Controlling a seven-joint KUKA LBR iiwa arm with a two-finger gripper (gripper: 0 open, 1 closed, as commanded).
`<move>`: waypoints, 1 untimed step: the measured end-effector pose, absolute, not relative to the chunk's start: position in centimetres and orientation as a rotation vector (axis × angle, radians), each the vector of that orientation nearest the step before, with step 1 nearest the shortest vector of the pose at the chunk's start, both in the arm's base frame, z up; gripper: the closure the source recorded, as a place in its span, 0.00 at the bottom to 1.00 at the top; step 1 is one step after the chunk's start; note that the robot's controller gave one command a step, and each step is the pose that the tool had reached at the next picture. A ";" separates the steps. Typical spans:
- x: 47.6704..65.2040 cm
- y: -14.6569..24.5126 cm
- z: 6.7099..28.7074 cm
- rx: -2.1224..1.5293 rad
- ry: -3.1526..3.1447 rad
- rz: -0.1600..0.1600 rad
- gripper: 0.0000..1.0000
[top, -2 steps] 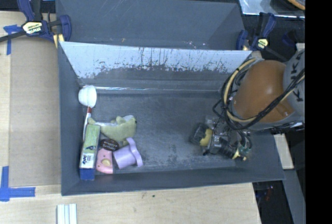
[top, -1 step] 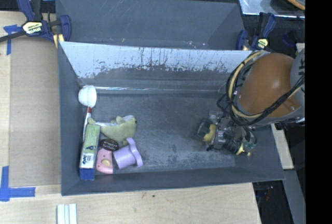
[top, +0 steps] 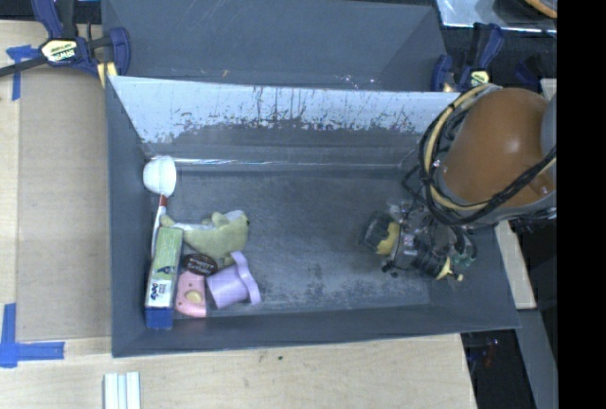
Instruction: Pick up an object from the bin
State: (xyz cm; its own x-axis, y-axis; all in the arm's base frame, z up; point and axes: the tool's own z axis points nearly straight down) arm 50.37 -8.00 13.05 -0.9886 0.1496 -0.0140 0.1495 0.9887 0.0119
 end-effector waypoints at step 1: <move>50.3 -8.0 16.6 0.235 3.122 0.017 1.00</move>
Offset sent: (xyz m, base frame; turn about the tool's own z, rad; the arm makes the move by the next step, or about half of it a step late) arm -0.0006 0.0001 0.0590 0.0000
